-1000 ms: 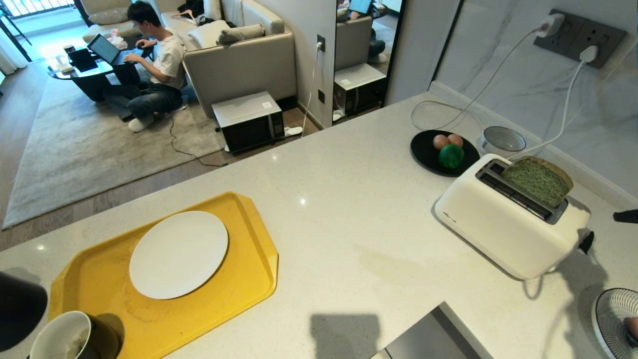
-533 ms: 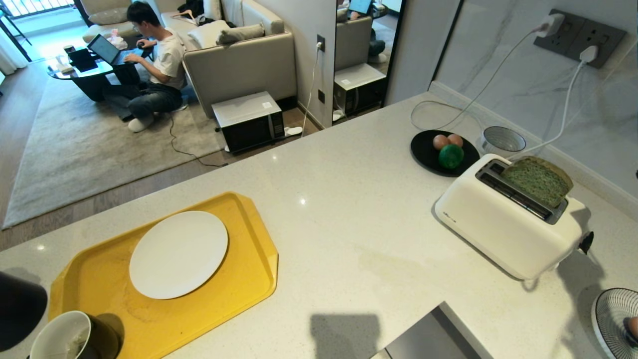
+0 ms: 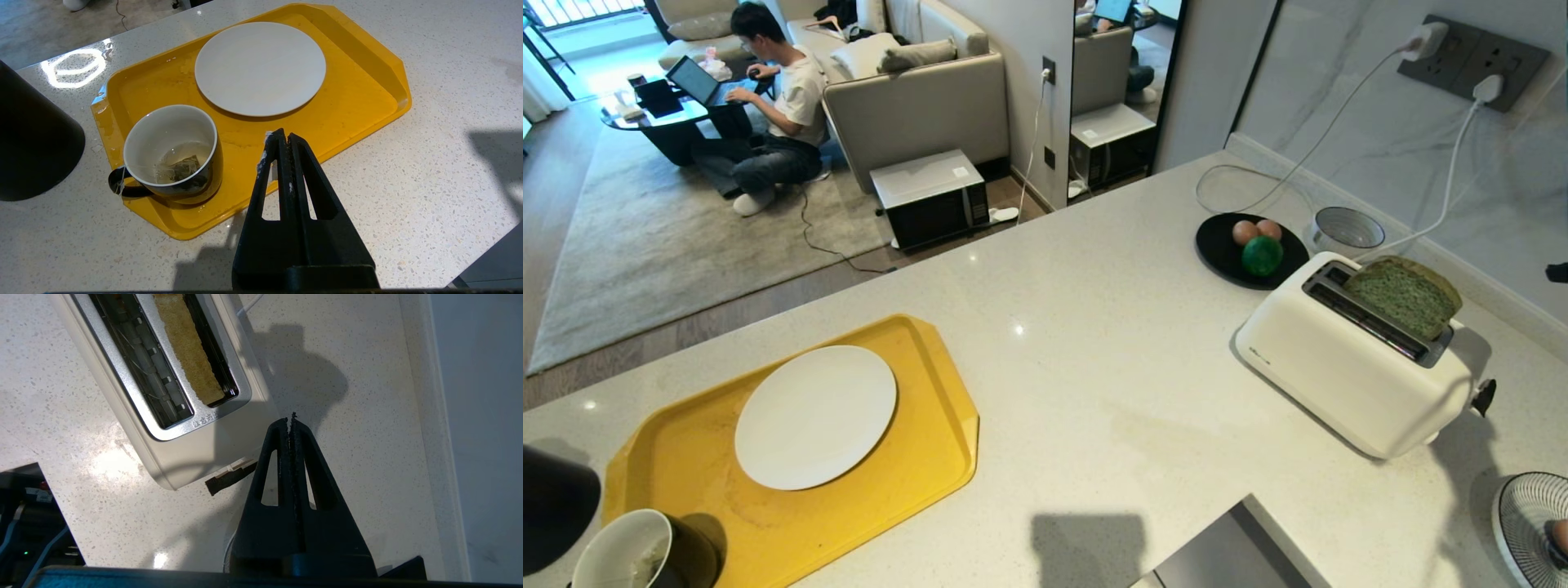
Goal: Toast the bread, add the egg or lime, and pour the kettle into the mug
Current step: Put the baked bread on a plate
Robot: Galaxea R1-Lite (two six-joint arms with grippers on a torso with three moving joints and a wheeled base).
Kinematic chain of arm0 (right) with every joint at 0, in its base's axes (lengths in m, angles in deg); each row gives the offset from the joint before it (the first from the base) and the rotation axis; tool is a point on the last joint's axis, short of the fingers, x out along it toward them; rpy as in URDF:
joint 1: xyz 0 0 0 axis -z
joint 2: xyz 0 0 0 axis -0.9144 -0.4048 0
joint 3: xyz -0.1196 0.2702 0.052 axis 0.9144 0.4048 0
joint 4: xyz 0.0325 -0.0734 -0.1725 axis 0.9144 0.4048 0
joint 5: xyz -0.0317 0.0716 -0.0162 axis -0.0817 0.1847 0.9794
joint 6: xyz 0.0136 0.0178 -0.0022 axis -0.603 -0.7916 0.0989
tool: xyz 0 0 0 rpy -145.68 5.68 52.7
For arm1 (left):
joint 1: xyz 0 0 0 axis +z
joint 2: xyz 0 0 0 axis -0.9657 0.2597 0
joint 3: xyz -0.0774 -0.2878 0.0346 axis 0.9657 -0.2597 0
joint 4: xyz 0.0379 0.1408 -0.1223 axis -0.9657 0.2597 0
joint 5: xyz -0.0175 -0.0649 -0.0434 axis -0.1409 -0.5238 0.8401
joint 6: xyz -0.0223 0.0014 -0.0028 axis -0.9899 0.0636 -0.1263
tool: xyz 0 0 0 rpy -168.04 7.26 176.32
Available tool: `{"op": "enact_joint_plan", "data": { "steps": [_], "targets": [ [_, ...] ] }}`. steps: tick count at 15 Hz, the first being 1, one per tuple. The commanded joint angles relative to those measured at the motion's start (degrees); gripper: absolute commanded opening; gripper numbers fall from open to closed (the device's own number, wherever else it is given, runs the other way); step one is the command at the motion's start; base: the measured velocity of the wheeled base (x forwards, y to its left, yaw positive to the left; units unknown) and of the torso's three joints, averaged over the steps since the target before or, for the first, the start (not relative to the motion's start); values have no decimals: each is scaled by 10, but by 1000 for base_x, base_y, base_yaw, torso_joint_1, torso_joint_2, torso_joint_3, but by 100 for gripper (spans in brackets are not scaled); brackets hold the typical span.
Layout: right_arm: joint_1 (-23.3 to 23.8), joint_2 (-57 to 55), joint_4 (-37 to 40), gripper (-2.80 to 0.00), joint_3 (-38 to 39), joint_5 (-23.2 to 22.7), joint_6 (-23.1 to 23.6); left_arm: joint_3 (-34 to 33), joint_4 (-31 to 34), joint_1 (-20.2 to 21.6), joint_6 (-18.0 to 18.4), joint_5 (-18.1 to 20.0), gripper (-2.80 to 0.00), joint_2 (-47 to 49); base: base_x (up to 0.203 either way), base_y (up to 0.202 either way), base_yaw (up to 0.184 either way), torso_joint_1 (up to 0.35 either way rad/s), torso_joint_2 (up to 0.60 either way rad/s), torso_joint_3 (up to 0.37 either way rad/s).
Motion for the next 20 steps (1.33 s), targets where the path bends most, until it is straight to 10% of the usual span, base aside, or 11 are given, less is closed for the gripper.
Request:
{"op": "enact_joint_plan", "data": {
  "steps": [1,2,8,20],
  "targets": [
    [-1,-8,6,-280,-2,1,2,0,0,0,0,0,-280,0,0,0,0,0,0,0],
    [-1,-11,11,0,-5,0,1,0,0,0,0,0,-280,0,0,0,0,0,0,0],
    [-13,-23,35,0,-45,-101,47,0,0,0,0,0,-280,0,0,0,0,0,0,0],
    [-78,-134,42,0,-97,-76,79,0,0,0,0,0,-280,0,0,0,0,0,0,0]
  ]
}}
